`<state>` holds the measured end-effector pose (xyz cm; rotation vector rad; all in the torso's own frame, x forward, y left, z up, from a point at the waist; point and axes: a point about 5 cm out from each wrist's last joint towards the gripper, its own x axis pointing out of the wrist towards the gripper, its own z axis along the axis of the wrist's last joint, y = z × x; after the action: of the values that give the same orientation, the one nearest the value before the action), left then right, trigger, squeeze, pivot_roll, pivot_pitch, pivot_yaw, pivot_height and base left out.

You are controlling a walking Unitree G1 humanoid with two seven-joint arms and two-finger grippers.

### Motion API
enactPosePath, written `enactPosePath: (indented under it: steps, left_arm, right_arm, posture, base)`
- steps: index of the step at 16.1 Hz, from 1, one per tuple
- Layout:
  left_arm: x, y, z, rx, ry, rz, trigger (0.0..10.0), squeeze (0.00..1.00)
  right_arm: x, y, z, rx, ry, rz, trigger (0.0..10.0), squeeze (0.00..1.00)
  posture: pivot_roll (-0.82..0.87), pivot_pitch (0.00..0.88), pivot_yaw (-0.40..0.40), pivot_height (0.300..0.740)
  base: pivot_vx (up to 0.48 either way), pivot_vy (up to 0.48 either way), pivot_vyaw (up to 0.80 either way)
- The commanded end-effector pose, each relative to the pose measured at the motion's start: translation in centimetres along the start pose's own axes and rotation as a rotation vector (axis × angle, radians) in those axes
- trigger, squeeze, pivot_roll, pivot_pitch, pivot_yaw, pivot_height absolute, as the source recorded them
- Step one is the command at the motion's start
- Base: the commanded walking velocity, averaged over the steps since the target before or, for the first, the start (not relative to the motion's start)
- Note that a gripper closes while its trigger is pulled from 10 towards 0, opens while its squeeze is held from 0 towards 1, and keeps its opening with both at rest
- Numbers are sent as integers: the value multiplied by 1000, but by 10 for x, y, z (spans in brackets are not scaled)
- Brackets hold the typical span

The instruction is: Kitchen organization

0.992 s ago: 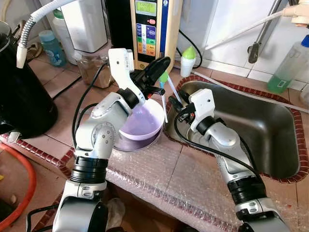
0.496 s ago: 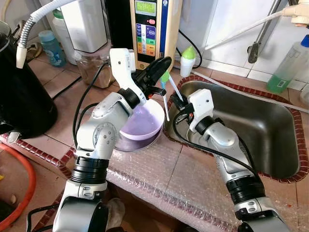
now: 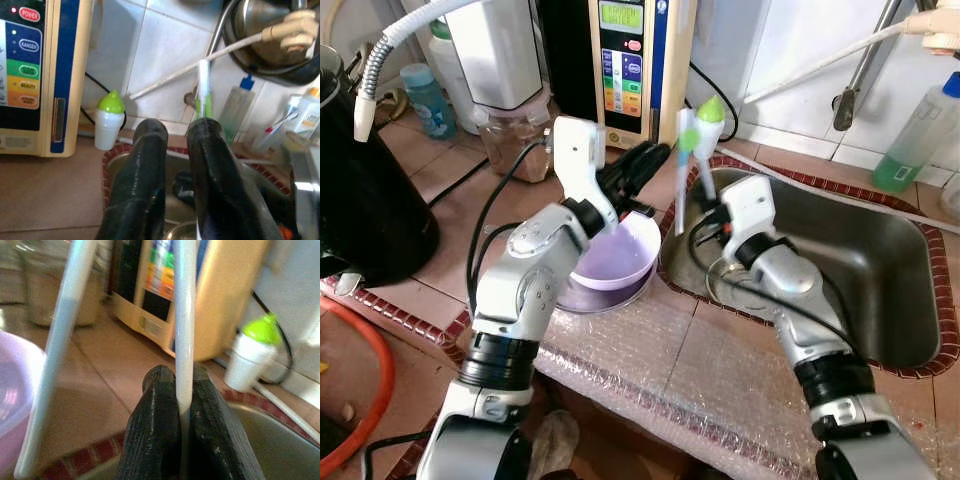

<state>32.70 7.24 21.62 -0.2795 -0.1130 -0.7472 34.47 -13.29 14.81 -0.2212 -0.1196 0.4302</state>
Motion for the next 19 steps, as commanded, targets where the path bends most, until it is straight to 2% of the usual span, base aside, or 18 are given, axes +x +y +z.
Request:
enactPosePath:
  steps: [1,2,5,7,8,9,10,11,12,13,16,19]
  left_arm:
    - [1,-5,1,35,3,-32,10000,1000]
    - [-1,-3,3,60,4,-29,10000,1000]
    - [-9,3,2,79,20,-6,10000,1000]
    - [-22,9,-5,83,51,21,10000,1000]
    - [-28,11,-8,90,69,32,10000,1000]
    - [-32,12,-11,97,89,30,10000,1000]
    - [-37,11,-16,109,131,14,10000,1000]
    - [-39,11,-18,112,146,6,10000,1000]
    - [-45,7,-28,148,224,-43,10000,1000]
    - [-46,7,-29,155,230,-47,10000,1000]
    - [-52,8,-37,192,296,-69,10000,1000]
    - [-52,11,-37,227,302,-52,10000,1000]
  right_arm:
    - [2,-6,-7,3,50,-34,0,0]
    - [3,-20,-17,17,113,-111,0,0]
    - [0,-36,-36,73,238,-215,0,0]
    - [-11,-45,-60,190,363,-323,392,0]
    - [-17,-45,-73,261,428,-365,4039,0]
    - [-22,-43,-83,296,478,-381,9569,0]
    - [-27,-38,-92,331,523,-389,10000,0]
    - [-29,-37,-94,338,539,-390,10000,0]
    - [-33,-31,-101,359,564,-380,10000,969]
    - [-33,-31,-102,361,566,-380,10000,1000]
    - [-35,-27,-106,381,582,-379,10000,1000]
    - [-37,-27,-109,370,602,-391,10000,1000]
  posture:
    - [-15,0,44,740]
    - [-15,0,44,740]
    - [-6,0,42,740]
    - [12,0,33,740]
    - [12,0,33,740]
    - [12,0,33,740]
    - [12,0,33,740]
    - [12,0,33,740]
    - [26,0,28,740]
    - [26,0,28,740]
    - [28,0,31,740]
    - [21,0,32,740]
  base:
    - [0,0,0]
    - [0,0,0]
    - [0,0,0]
    - [0,0,0]
    - [0,0,0]
    - [0,0,0]
    - [0,0,0]
    - [0,0,0]
    - [0,0,0]
    - [0,0,0]
    - [0,0,0]
    - [0,0,0]
